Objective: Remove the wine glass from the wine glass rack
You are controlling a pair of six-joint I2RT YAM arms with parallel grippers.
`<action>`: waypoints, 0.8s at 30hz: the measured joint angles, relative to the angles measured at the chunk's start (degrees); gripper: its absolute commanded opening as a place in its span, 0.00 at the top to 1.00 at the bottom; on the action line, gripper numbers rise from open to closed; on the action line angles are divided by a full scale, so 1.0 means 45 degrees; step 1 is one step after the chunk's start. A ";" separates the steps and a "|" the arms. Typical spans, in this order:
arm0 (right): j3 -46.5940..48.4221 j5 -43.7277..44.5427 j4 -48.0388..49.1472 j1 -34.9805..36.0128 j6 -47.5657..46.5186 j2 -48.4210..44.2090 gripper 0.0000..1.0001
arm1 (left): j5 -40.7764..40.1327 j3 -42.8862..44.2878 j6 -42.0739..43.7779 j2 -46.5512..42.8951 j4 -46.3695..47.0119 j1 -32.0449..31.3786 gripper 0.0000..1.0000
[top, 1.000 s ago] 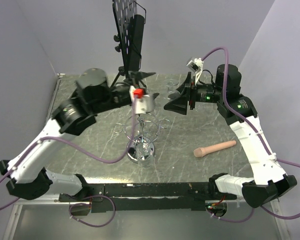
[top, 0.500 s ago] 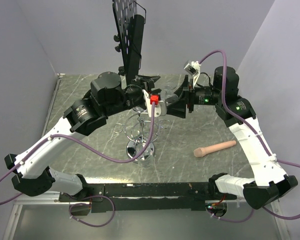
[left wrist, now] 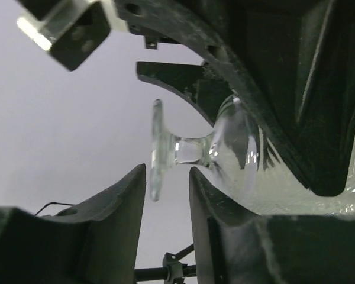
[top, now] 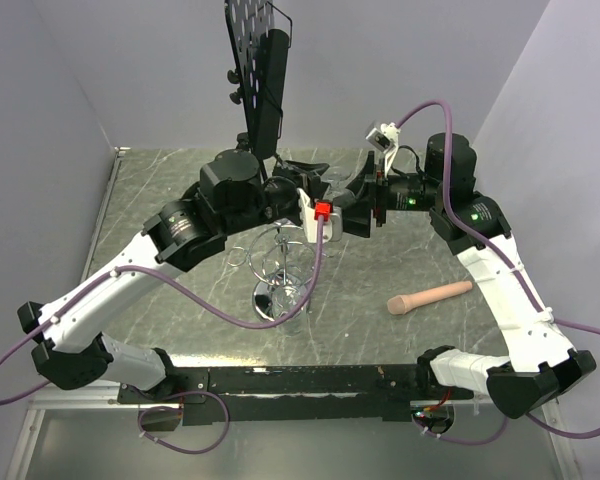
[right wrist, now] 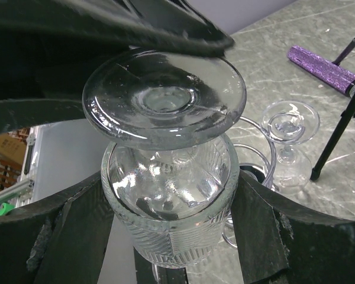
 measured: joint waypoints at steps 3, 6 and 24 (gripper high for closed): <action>0.0000 0.0015 -0.0019 0.0024 0.0010 0.0000 0.77 | -0.0044 -0.0044 0.0121 0.0117 0.0141 -0.0005 0.76; 0.0000 0.0015 -0.0015 0.0049 0.0010 0.0000 0.77 | -0.0063 -0.0049 0.0097 0.0151 0.0374 -0.0005 0.88; 0.0000 0.0049 -0.0010 0.0049 0.0068 0.0228 0.77 | -0.0447 -0.1433 -0.0010 -0.0481 0.1452 0.0107 0.99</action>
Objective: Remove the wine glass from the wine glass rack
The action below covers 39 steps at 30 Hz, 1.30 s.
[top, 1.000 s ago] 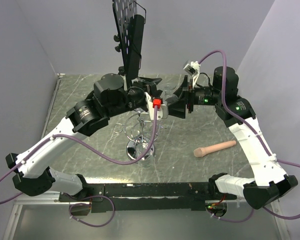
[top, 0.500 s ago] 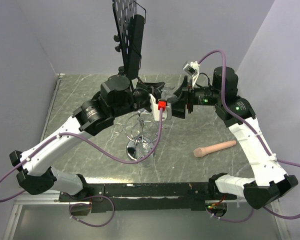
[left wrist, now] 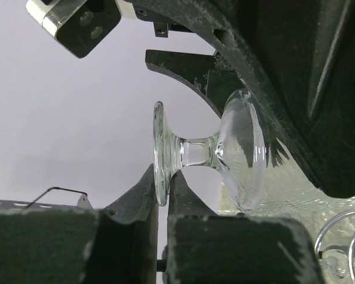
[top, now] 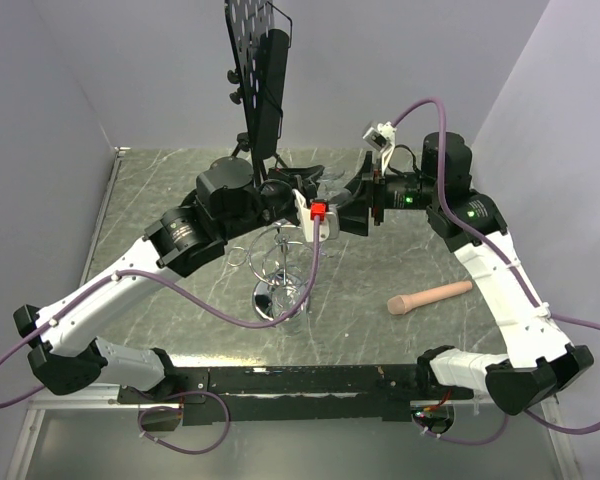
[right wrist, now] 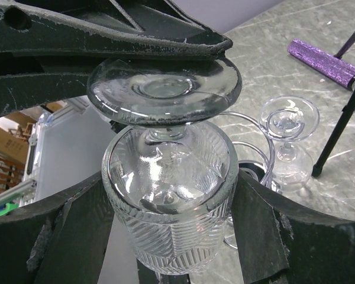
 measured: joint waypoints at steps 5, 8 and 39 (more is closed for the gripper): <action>0.0000 -0.0029 -0.0024 -0.0005 0.0180 0.0029 0.76 | -0.0180 -0.0097 -0.0593 -0.0053 0.0063 0.0000 0.99; 0.0000 -0.0078 -0.0126 -0.0005 0.0272 0.0063 0.72 | -0.0267 -0.0228 -0.1020 -0.0117 0.0131 0.0000 0.99; -0.0015 0.0175 -0.0282 0.0034 0.1350 0.0432 0.00 | 0.0529 -0.0063 -0.5207 0.0330 -0.0937 0.0962 0.99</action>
